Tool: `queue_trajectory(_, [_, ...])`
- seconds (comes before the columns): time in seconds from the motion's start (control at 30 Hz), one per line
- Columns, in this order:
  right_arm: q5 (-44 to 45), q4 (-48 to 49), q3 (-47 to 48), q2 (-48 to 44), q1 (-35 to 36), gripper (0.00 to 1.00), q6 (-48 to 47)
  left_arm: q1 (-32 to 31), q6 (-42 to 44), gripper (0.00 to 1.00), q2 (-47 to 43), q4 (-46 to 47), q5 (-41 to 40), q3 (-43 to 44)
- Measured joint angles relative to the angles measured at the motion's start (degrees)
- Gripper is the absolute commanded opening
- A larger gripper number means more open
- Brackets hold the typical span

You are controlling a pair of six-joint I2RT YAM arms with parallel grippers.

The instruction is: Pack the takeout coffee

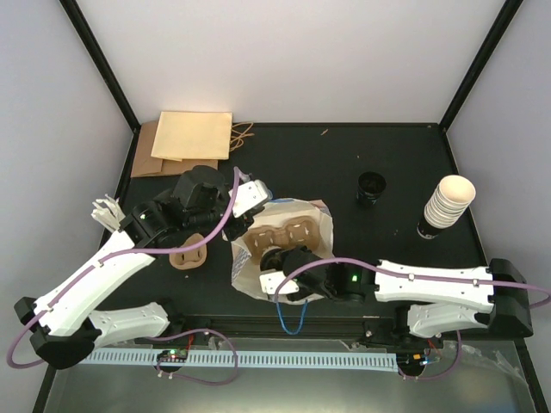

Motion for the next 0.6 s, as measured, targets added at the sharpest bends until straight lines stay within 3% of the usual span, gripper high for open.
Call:
queue_trajectory(0.37, [1.8, 3.6, -5.9, 0.0, 4.2, 0.51, 2.0, -0.4, 0.0, 0.05, 0.8, 0.0, -0.7, 1.1])
queue_trajectory(0.43, [2.2, 4.1, -6.3, 0.0, 4.5, 0.51, 2.4, -0.4, -0.1, 0.13, 0.9, 0.0, -0.2, 1.4])
queue_trajectory(0.5, [2.6, 4.7, -6.8, -0.3, 4.5, 0.51, 2.6, -0.4, -0.3, 0.31, 1.0, 0.1, 0.9, 1.6])
queue_trajectory(0.6, [3.2, 5.4, -7.4, -1.6, 4.6, 0.51, 3.1, -0.4, -1.0, 0.49, 1.0, 0.0, 2.1, 1.6])
